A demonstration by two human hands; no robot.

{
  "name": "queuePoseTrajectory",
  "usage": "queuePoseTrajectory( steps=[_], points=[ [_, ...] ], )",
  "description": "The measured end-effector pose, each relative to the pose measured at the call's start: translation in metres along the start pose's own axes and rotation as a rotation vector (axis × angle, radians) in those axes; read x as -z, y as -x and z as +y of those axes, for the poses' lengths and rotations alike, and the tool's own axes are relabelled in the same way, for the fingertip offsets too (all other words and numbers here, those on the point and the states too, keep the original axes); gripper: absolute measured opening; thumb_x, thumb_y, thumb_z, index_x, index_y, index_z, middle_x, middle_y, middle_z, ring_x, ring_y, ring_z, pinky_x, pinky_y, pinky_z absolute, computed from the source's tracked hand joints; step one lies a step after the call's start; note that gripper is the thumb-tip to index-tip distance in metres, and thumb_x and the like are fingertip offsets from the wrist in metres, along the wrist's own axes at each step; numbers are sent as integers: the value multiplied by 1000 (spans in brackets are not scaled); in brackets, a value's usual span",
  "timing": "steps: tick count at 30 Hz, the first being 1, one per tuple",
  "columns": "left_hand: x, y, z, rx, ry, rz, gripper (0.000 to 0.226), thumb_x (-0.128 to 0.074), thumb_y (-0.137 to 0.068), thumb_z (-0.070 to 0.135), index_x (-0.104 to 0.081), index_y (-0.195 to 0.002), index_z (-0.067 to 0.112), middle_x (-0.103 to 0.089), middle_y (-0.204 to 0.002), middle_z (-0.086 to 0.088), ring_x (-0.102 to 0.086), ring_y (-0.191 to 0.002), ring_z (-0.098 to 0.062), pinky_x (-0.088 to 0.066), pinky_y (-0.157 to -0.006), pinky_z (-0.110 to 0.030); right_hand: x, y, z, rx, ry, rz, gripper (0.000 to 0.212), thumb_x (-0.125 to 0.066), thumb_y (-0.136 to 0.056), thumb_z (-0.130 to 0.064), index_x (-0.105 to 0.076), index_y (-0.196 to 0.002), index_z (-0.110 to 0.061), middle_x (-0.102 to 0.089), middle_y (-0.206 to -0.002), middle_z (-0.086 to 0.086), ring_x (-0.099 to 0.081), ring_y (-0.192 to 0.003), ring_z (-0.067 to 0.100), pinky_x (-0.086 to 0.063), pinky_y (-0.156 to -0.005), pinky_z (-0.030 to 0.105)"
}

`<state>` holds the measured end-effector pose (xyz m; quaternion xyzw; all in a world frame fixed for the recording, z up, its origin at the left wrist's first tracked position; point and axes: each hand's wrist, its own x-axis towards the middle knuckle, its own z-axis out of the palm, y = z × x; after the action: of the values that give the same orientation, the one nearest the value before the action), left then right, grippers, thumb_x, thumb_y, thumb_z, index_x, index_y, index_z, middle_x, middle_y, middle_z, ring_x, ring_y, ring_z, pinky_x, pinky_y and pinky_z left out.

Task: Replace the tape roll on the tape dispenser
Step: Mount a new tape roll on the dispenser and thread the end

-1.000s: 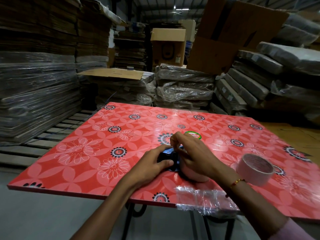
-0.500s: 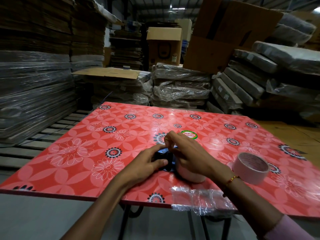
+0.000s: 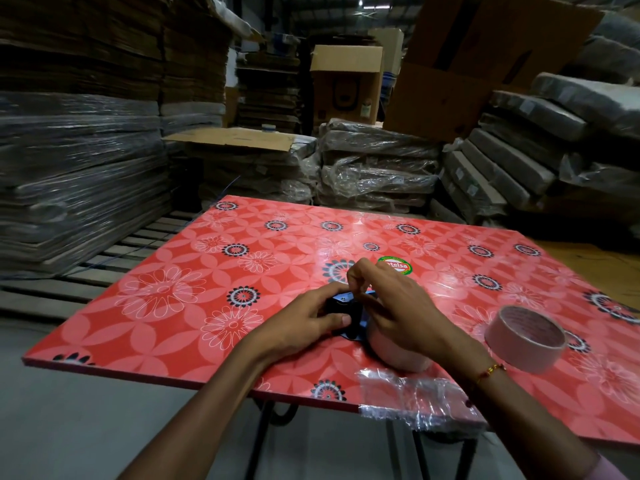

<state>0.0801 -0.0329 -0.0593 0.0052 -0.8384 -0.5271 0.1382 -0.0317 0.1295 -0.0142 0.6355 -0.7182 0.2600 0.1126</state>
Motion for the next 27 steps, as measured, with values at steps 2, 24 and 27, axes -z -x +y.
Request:
queuePoseTrajectory(
  steps=[2, 24, 27],
  points=[
    [0, 1, 1, 3, 2, -5, 48, -58, -96, 8, -51, -140, 25, -63, -134, 0, -60, -124, -19, -45, -109, -49, 1, 0, 1, 19, -9, -8, 30, -51, -82, -9, -40, -99, -30, -58, -92, -5, -49, -85, 19, -47, -69, 48],
    [-5, 11, 6, 8, -122, 171, 49, -68, -84, 29, -60, -132, 31, -71, -121, 9, -66, -111, -6, -49, -103, -44, -3, -6, 17, -34, -292, -137, 19, -46, -96, -12, -47, -97, -31, -54, -96, -5, -49, -96, 28, -46, -85, 51],
    [-7, 11, 7, 9, -132, 188, 48, -68, -84, 30, -61, -131, 30, -71, -120, 8, -66, -110, -8, -50, -101, -43, -2, -7, 15, -36, -294, -143, 24, -46, -95, -8, -46, -95, -32, -54, -96, -4, -49, -96, 27, -45, -85, 51]
  ],
)
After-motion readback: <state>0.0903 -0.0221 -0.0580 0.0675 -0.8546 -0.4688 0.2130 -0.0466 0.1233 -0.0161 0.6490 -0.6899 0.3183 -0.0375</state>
